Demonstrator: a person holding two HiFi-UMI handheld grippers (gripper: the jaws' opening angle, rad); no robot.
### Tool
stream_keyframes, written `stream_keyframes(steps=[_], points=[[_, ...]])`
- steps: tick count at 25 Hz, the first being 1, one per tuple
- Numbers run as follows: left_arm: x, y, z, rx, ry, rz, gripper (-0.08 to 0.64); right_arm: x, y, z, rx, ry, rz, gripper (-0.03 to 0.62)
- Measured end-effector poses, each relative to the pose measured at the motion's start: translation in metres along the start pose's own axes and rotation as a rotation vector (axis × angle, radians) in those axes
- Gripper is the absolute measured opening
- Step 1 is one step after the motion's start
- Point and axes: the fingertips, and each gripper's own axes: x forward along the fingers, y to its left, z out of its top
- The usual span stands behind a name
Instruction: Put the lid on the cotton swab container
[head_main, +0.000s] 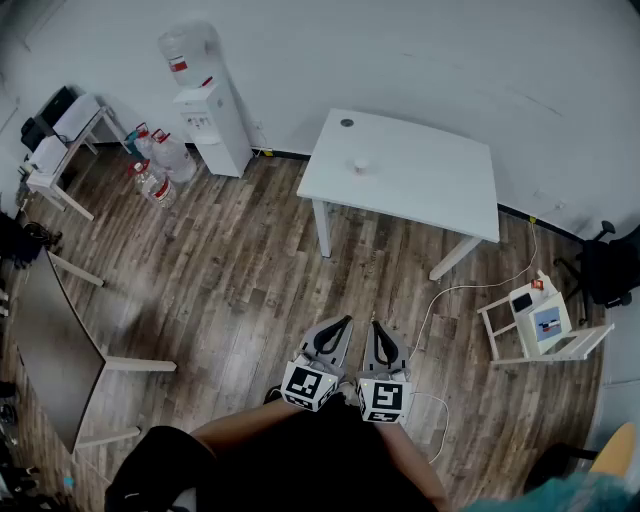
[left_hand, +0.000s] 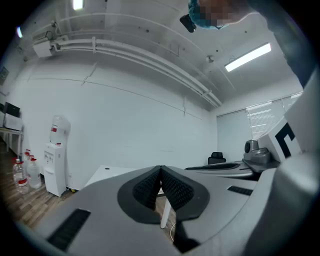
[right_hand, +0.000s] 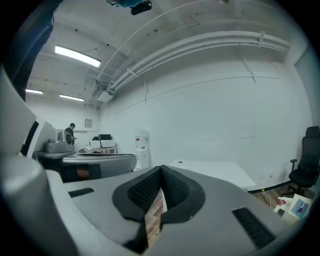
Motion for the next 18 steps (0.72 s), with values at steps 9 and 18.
stream_keyframes(steps=[9, 18], points=[[0.016, -0.011, -0.027, -0.013, 0.041, -0.003, 0.012, -0.009, -0.031, -0.025, 0.146, -0.02, 0.028, 0.032], [0.046, 0.002, -0.034, -0.012, 0.072, -0.024, 0.012, 0.01, -0.054, -0.035, 0.178, 0.01, -0.01, 0.032]])
